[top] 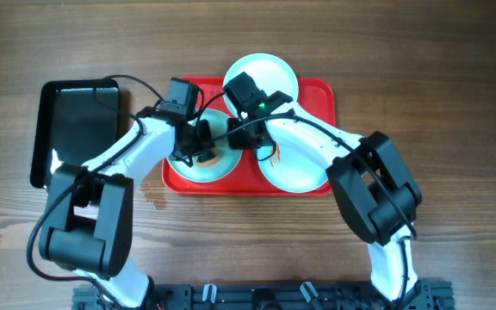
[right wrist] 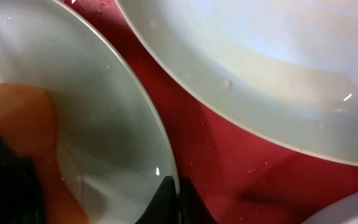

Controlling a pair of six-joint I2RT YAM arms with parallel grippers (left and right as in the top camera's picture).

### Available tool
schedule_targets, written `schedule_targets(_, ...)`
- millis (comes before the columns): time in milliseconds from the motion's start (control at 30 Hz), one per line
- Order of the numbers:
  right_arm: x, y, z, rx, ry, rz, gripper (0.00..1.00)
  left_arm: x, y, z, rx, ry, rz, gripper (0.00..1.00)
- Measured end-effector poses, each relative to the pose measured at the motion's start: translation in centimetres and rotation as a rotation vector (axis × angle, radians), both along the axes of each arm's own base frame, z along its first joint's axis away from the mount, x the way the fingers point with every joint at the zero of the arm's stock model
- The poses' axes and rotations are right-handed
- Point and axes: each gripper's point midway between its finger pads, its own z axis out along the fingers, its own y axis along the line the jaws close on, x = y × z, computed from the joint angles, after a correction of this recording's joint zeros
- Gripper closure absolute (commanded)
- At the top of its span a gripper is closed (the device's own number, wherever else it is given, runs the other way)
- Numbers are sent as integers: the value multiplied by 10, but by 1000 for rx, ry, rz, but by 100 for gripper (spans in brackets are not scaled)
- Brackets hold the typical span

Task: Clean dirty plates on tray and stack at the side

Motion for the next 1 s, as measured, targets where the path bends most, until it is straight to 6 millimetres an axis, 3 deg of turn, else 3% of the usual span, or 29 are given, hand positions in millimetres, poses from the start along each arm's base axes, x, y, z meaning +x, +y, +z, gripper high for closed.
schedule_targets(167, 0, 0, 0, 0, 0, 0, 96, -5, 18, -2, 109, 24, 18, 96)
schedule_targets(333, -1, 1, 0, 2, 2, 1, 96, -11, 62, 0, 368, 24, 56, 96)
schedule_targets(467, -1, 1, 0, 7, 5, 3, 96, -7, 77, 2, 468, 2, 70, 96)
schedule_targets(767, -2, 3, 0, 12, 10, 3, 96, 7, 79, 16, 507, -50, 82, 96)
schedule_targets(1000, -2, 3, 0, 12, 9, 3, 96, 13, 47, 21, 322, -71, 57, 96)
